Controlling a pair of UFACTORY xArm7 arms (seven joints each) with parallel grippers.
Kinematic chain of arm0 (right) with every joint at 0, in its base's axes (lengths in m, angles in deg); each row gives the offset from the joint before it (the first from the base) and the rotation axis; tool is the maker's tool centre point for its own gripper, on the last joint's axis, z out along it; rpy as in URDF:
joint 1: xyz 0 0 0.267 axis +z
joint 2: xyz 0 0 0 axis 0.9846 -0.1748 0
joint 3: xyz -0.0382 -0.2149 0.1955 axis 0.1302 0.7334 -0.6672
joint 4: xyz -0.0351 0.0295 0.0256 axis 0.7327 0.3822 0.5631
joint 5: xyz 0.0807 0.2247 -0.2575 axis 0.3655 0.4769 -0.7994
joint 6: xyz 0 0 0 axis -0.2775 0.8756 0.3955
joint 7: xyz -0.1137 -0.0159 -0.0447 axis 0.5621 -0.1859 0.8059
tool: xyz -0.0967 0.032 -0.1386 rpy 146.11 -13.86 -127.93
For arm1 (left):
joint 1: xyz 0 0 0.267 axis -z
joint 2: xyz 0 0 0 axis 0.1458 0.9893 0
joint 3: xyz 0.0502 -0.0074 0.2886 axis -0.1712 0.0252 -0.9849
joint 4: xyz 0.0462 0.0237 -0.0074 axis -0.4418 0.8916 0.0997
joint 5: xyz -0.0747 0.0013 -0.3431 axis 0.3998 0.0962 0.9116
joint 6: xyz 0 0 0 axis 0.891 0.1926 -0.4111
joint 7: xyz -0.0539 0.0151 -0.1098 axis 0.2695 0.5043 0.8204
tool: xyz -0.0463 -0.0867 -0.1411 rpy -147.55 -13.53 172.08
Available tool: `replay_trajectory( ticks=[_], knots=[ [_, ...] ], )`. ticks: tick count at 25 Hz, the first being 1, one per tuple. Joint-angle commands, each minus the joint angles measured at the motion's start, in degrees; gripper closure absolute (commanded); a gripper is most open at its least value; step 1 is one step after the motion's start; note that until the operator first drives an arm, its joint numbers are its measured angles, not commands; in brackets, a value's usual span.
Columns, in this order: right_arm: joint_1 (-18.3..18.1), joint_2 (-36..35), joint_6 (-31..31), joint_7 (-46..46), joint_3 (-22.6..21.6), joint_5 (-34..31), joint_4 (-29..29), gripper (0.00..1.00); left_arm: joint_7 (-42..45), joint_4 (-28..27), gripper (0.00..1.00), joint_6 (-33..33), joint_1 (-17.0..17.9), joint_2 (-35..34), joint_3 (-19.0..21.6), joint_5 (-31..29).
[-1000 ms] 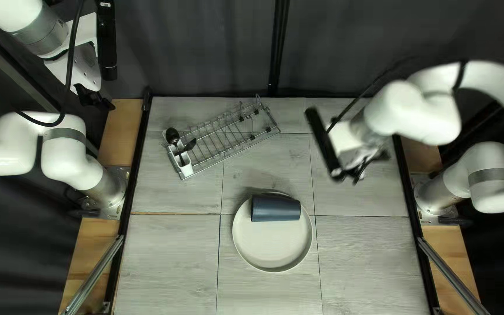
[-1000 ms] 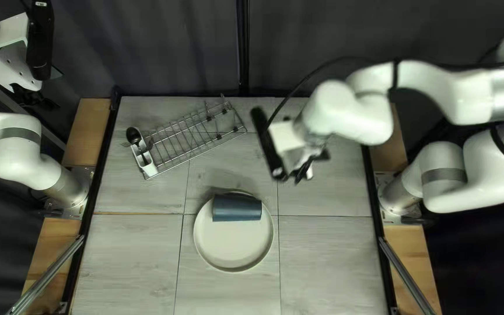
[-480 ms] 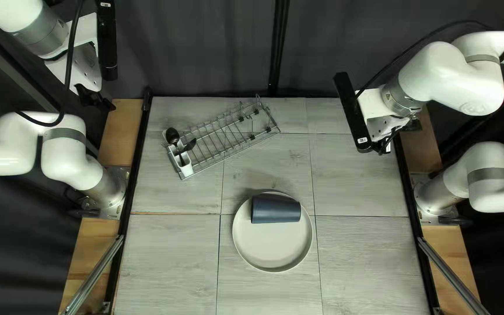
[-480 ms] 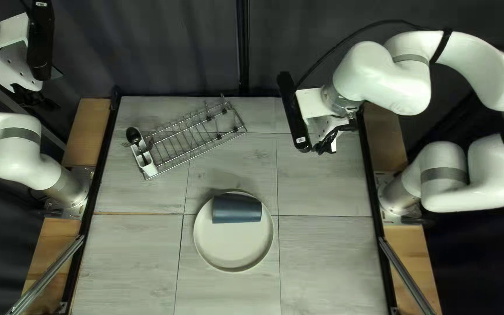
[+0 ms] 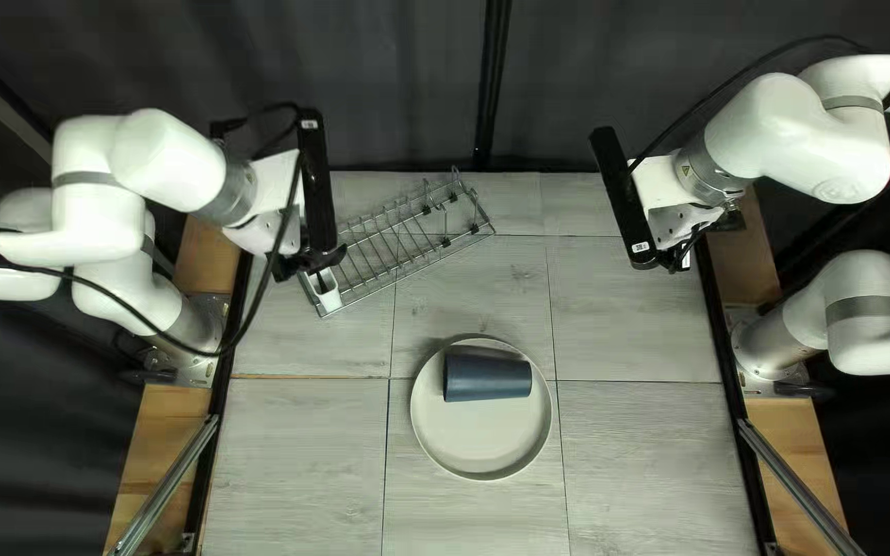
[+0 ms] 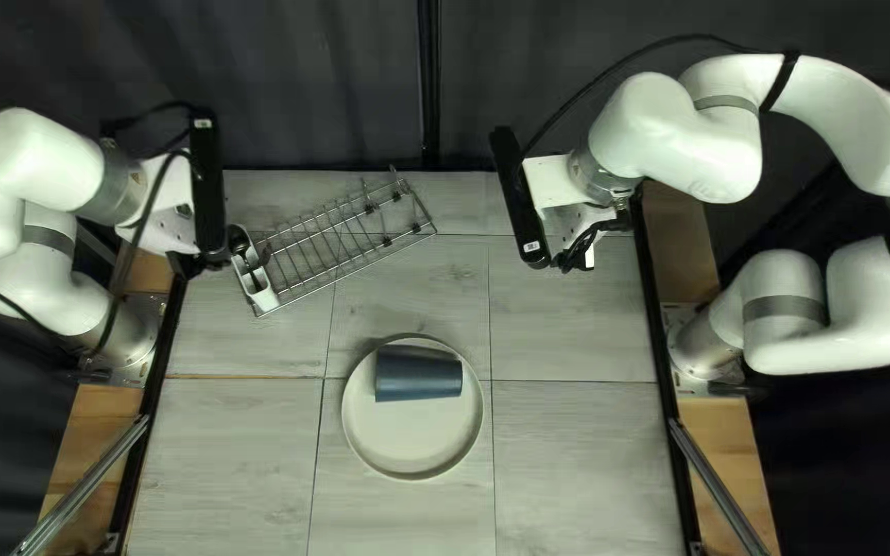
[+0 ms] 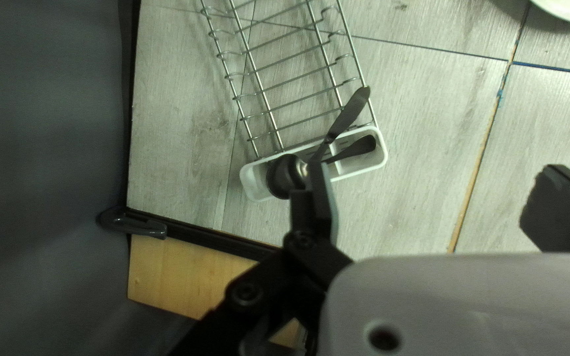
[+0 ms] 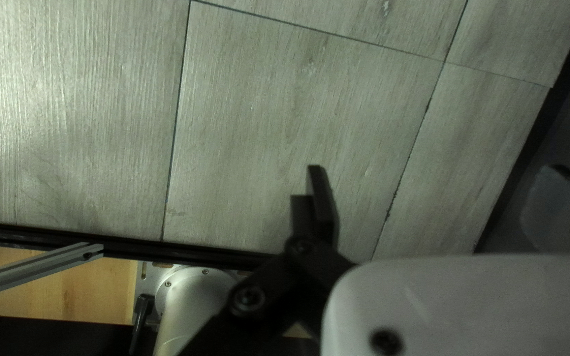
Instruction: Pick up and place plate onto table. Place down one fork to the left of the plate. Place spoon and knife to the right of the plate. Place cup above the knife and spoon
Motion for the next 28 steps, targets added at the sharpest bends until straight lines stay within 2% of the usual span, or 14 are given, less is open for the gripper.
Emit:
replay_trajectory(
  ticks=[1,5,24,25,26,27,28],
  knots=[
    [0.0,0.0,0.0,0.0,0.0,0.0,0.0,0.00,9.7,-1.0,0.00,15.7,-5.5,17.1,8.3,-12.4],
    [0.0,0.0,0.0,0.0,0.0,0.0,0.0,0.00,8.6,3.8,0.00,18.8,-5.9,12.6,8.6,-18.5],
    [0.0,0.0,0.0,0.0,0.0,0.0,0.0,0.00,8.6,3.8,0.00,18.8,-5.9,12.6,8.6,-18.5],
    [0.0,0.0,0.0,0.0,0.0,0.0,0.0,0.00,2.7,2.4,0.00,20.8,-7.5,14.0,2.8,-18.0],
    [0.0,0.0,0.0,0.0,0.0,0.0,0.0,0.00,0.1,1.3,0.00,21.4,-8.1,15.0,0.7,-17.6],
    [0.0,0.0,0.0,0.0,0.0,0.0,0.0,0.00,11.8,0.8,0.00,19.7,-5.9,18.2,10.6,-17.4],
    [0.0,0.0,0.0,0.0,0.0,0.0,0.0,0.00,16.2,0.1,0.00,18.9,-5.2,20.0,14.2,-17.8]
  ],
)
